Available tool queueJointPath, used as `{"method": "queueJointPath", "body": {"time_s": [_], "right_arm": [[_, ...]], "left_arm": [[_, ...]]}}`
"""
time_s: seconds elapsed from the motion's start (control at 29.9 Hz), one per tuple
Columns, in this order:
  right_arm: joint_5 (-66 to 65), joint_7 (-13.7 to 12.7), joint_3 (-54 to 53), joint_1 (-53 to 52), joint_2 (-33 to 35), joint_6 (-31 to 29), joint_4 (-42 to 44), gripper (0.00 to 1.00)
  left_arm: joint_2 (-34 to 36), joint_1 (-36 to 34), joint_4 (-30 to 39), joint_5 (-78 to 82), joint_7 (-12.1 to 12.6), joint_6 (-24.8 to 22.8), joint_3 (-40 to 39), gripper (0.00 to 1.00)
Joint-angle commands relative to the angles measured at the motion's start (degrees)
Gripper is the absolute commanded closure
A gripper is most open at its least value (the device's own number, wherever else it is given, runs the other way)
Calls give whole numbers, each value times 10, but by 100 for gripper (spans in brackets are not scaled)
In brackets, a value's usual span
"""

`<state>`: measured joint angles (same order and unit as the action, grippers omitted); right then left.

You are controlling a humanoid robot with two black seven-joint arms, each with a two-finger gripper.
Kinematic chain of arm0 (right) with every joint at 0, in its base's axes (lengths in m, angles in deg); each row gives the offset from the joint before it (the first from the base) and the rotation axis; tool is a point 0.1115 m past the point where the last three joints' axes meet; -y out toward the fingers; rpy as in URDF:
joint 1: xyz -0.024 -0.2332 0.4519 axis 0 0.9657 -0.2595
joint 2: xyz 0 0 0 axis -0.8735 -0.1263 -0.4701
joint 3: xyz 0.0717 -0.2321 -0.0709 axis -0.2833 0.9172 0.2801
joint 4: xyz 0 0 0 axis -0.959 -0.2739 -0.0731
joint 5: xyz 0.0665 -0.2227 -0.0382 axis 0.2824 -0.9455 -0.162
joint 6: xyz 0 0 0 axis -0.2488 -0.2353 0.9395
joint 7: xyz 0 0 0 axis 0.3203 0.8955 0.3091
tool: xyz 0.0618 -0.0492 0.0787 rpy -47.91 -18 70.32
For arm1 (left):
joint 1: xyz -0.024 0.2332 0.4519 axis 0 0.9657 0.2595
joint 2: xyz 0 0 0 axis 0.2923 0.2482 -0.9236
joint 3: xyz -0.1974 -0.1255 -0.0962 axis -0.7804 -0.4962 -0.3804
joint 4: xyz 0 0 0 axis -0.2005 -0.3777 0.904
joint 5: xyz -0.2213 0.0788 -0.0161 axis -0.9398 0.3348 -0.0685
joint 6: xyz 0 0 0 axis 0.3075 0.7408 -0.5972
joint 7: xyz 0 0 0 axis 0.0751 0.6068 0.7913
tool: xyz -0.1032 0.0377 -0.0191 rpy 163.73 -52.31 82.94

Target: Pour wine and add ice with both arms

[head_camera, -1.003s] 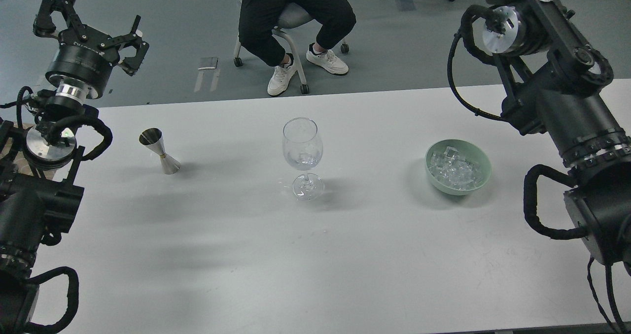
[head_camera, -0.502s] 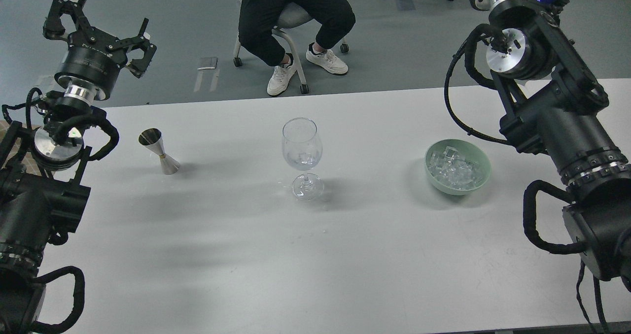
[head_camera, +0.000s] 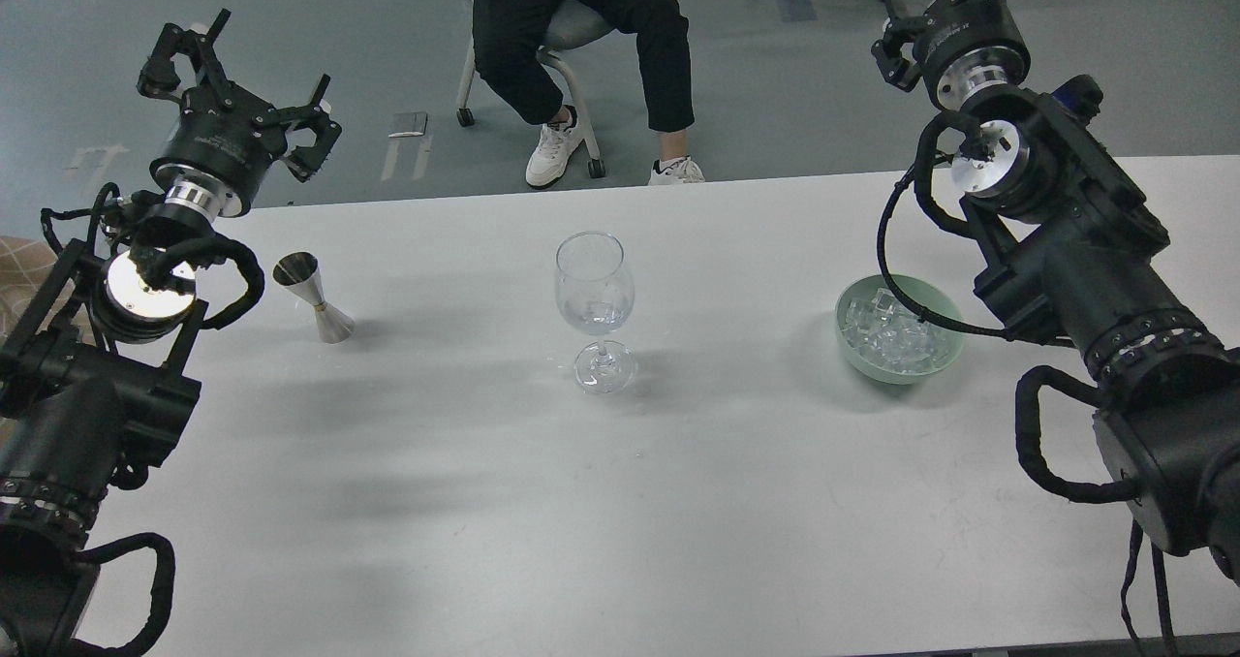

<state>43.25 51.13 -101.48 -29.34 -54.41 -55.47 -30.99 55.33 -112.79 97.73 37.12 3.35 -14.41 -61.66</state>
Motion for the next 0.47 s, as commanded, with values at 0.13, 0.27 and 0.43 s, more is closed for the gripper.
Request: {"method": "queueJointPath", "body": {"time_s": [0.13, 0.27, 0.43], "right_arm": [[1, 0, 13, 0, 0, 0, -7, 0], [1, 0, 13, -2, 0, -5, -8, 0], [1, 0, 13, -2, 0, -6, -9, 0]], "left_arm": [[-2, -13, 2, 3, 0, 5, 7, 2], [-2, -14, 3, 2, 0, 5, 6, 2], [1, -15, 8, 1, 0, 4, 5, 2]]}}
